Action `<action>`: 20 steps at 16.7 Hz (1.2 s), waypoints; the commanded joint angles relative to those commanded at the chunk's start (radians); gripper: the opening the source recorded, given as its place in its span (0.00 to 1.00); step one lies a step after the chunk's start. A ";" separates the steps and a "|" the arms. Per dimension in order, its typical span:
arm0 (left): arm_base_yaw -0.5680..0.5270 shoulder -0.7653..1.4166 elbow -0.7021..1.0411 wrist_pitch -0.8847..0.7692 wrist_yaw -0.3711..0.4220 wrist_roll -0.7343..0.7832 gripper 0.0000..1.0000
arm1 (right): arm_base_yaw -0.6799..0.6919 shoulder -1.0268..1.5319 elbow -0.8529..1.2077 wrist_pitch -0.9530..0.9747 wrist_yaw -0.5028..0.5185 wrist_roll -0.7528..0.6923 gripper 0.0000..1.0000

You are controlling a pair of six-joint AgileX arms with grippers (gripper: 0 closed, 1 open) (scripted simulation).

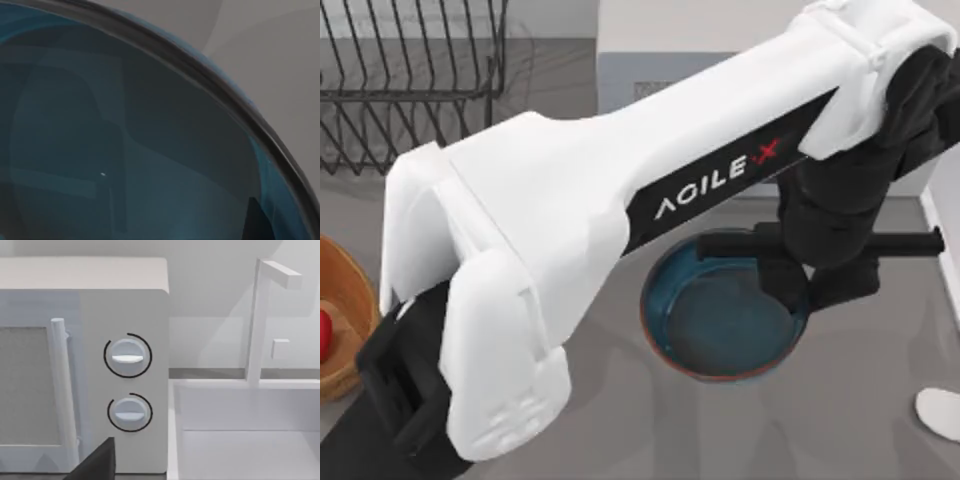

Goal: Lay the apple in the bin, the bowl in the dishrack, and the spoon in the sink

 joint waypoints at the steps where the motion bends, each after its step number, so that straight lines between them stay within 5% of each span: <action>1: 0.007 -0.009 -0.008 0.007 0.001 0.006 0.00 | 0.000 0.000 0.000 0.000 0.000 0.000 1.00; 8: 0.231 -0.299 -0.264 0.238 0.025 0.180 0.00 | 0.000 0.000 0.000 0.000 0.000 0.000 1.00; 20: 0.927 -1.217 -1.041 1.054 0.149 0.770 0.00 | 0.000 0.000 0.000 0.000 0.000 0.000 1.00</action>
